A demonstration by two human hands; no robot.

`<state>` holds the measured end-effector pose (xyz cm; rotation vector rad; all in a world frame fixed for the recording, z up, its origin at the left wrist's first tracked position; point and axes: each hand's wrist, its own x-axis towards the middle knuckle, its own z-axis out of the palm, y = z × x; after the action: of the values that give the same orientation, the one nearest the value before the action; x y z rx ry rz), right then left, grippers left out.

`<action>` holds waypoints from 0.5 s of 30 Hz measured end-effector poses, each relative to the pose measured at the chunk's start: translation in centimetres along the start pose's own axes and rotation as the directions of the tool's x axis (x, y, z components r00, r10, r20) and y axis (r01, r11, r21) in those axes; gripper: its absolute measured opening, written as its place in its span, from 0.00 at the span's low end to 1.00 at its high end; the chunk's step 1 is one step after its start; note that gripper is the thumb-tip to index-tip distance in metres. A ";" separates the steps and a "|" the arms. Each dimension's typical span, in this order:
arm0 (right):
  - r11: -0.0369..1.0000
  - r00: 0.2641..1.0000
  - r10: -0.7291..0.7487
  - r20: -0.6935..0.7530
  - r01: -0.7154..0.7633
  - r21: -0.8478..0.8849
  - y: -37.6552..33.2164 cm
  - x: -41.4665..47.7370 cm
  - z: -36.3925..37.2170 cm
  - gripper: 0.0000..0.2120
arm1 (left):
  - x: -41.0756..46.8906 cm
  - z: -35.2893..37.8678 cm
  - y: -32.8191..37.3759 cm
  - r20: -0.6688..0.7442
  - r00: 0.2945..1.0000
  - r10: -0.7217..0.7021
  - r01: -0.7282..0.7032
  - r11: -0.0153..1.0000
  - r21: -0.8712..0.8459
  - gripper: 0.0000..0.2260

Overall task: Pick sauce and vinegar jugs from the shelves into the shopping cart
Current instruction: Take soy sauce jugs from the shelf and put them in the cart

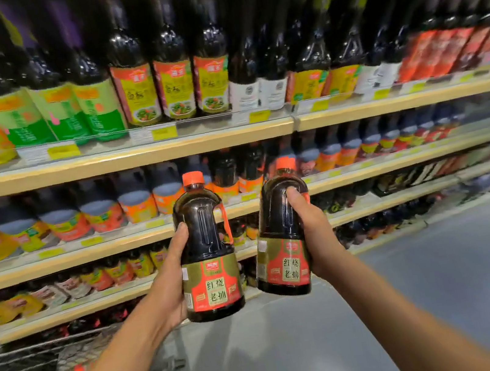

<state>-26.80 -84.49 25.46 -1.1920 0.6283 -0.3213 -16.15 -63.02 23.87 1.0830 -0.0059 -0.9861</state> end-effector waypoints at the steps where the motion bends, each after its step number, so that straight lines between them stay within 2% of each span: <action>1: 1.000 1.000 -0.009 -0.016 0.009 0.006 -0.5 -0.5 -2.6 0.31 | 0.7 2.2 -1.0 0.009 1.000 -0.011 0.011 1.000 0.003 0.36; 4: 0.999 0.996 -0.019 -0.092 0.023 0.047 -1.9 -1.9 -10.0 0.31 | 2.6 8.7 -4.4 0.029 0.999 -0.043 0.043 0.999 0.017 0.31; 11: 0.990 0.973 -0.022 -0.232 0.054 0.131 -3.8 -5.9 -25.9 0.32 | 6.0 22.4 -11.6 0.051 0.991 -0.122 0.119 0.991 0.066 0.34; 15: 0.982 0.935 -0.046 -0.352 0.107 0.156 -4.6 -8.8 -33.6 0.34 | 7.6 28.9 -15.3 0.143 0.972 -0.185 0.161 0.973 0.163 0.33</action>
<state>-53.75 -106.86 24.51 -1.0009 0.8428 -0.6502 -34.82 -90.89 24.02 1.1554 -0.1178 -1.2440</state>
